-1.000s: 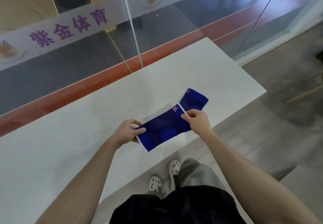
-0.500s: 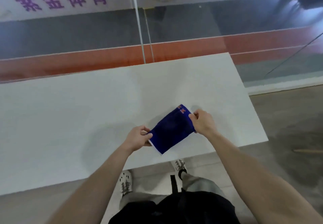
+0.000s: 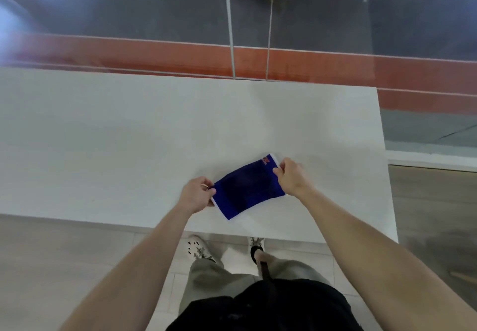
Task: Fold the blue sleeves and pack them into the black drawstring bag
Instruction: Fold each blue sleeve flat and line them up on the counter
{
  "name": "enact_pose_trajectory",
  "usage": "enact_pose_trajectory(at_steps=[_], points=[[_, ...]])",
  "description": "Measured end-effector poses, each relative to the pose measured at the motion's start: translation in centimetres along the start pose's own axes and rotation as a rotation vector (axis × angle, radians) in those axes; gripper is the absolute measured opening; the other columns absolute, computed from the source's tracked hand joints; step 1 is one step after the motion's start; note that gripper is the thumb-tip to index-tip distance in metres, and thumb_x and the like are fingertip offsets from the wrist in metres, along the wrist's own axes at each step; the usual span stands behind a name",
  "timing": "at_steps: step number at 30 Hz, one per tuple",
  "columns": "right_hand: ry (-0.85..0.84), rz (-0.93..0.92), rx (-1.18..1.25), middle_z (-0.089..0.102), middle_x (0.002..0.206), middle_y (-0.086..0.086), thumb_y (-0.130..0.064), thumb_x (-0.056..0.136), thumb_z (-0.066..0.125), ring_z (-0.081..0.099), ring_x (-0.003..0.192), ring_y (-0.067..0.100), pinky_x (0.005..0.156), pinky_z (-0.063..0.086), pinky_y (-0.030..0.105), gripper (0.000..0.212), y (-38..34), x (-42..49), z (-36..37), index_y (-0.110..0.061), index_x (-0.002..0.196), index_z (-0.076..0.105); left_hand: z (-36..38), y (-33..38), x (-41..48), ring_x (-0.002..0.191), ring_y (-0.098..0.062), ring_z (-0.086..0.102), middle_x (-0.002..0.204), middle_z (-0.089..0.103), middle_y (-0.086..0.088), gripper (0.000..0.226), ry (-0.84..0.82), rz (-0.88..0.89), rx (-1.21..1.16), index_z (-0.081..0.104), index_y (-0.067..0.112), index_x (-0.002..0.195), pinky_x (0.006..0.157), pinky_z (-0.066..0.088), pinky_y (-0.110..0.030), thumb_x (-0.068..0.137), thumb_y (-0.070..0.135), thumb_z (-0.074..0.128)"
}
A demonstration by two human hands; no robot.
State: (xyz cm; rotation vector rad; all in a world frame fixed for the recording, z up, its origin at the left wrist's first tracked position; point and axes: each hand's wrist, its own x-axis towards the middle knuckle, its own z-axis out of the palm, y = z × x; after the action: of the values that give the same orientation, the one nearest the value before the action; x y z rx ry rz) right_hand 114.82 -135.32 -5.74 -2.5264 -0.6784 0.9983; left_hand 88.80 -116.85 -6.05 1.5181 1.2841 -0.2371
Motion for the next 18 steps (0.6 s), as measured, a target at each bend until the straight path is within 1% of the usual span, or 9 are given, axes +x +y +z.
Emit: enact_pose_trajectory(at_steps=[2, 6, 9, 10, 11, 13, 15, 16, 18], points=[[-0.009, -0.008, 0.002, 0.068, 0.103, 0.011, -0.033, 0.110, 0.054, 0.067, 0.092, 0.035, 0.082, 0.060, 0.053, 0.020, -0.1, 0.2, 0.1, -0.013, 0.106, 0.056, 0.0, 0.3, -0.1, 0.078, -0.031, 0.083, 0.097, 0.079, -0.013, 0.009, 0.023, 0.000, 0.033, 0.068, 0.012, 0.102, 0.084, 0.070, -0.052, 0.105, 0.003, 0.068], [-0.025, -0.007, 0.009, 0.065, 0.107, 0.012, -0.032, 0.111, 0.051, 0.066, 0.093, 0.035, 0.081, 0.060, 0.051, 0.020, -0.2, 0.3, 0.1, -0.012, 0.110, 0.055, 0.3, 1.3, -0.4, 0.070, -0.025, 0.082, 0.103, 0.077, -0.014, 0.007, 0.059, 0.020, 0.113, 0.065, 0.013, 0.104, 0.073, 0.070, -0.041, 0.108, 0.007, 0.066], [-0.018, -0.012, 0.004, 0.067, 0.106, 0.014, -0.031, 0.111, 0.052, 0.067, 0.091, 0.035, 0.079, 0.059, 0.050, 0.020, 0.0, 0.3, 0.2, -0.011, 0.109, 0.054, 0.5, 1.3, -0.4, 0.068, -0.024, 0.081, 0.100, 0.076, -0.010, 0.005, 0.076, 0.042, 0.221, 0.061, 0.016, 0.104, 0.079, 0.070, -0.047, 0.108, 0.014, 0.062], [-0.019, -0.011, -0.001, 0.067, 0.106, 0.014, -0.031, 0.110, 0.054, 0.068, 0.092, 0.036, 0.080, 0.060, 0.050, 0.021, 0.0, 0.3, 0.2, -0.011, 0.109, 0.054, 0.6, 1.4, -0.5, 0.074, -0.027, 0.080, 0.100, 0.076, -0.008, 0.004, 0.086, 0.059, 0.292, 0.059, 0.017, 0.105, 0.082, 0.068, -0.050, 0.106, 0.018, 0.062], [-0.018, -0.009, -0.009, 0.067, 0.106, 0.013, -0.032, 0.108, 0.056, 0.068, 0.093, 0.036, 0.080, 0.061, 0.050, 0.022, -0.1, 0.2, 0.2, -0.011, 0.110, 0.054, 0.8, 1.4, -0.4, 0.083, -0.028, 0.077, 0.104, 0.074, -0.006, 0.011, 0.109, 0.091, 0.388, 0.057, 0.018, 0.109, 0.085, 0.066, -0.050, 0.103, 0.025, 0.064], [0.007, -0.012, -0.060, 0.068, 0.105, 0.009, -0.037, 0.100, 0.067, 0.069, 0.093, 0.034, 0.079, 0.061, 0.048, 0.032, -0.3, 0.0, 0.0, -0.011, 0.115, 0.054, 1.1, 1.5, -0.6, 0.105, -0.025, 0.068, 0.124, 0.063, 0.000, 0.042, 0.138, 0.142, 0.546, 0.054, 0.019, 0.127, 0.093, 0.060, -0.047, 0.098, 0.043, 0.072], [0.049, -0.021, -0.153, 0.063, 0.106, 0.003, -0.044, 0.091, 0.078, 0.067, 0.095, 0.031, 0.078, 0.057, 0.043, 0.051, -0.5, -0.4, 0.0, -0.012, 0.120, 0.052, 1.4, 1.8, -0.5, 0.121, -0.024, 0.060, 0.137, 0.051, 0.000, 0.069, 0.140, 0.156, 0.578, 0.050, 0.020, 0.143, 0.099, 0.057, -0.046, 0.092, 0.054, 0.079], [0.059, -0.013, -0.179, 0.059, 0.109, 0.002, -0.047, 0.086, 0.082, 0.065, 0.099, 0.031, 0.078, 0.054, 0.041, 0.058, -0.6, -0.5, 0.0, -0.012, 0.123, 0.052, 1.6, 2.0, -0.5, 0.124, -0.024, 0.058, 0.138, 0.049, 0.000, 0.071, 0.134, 0.155, 0.588, 0.051, 0.020, 0.144, 0.101, 0.056, -0.045, 0.090, 0.055, 0.081], [0.051, 0.026, -0.197, 0.060, 0.113, 0.004, -0.050, 0.080, 0.087, 0.065, 0.105, 0.031, 0.079, 0.051, 0.039, 0.069, -0.8, -0.3, 0.0, -0.010, 0.126, 0.055, 1.9, 2.1, -0.1, 0.120, -0.025, 0.057, 0.129, 0.051, 0.000, 0.057, 0.128, 0.154, 0.620, 0.060, 0.021, 0.128, 0.100, 0.055, -0.043, 0.087, 0.052, 0.085]])
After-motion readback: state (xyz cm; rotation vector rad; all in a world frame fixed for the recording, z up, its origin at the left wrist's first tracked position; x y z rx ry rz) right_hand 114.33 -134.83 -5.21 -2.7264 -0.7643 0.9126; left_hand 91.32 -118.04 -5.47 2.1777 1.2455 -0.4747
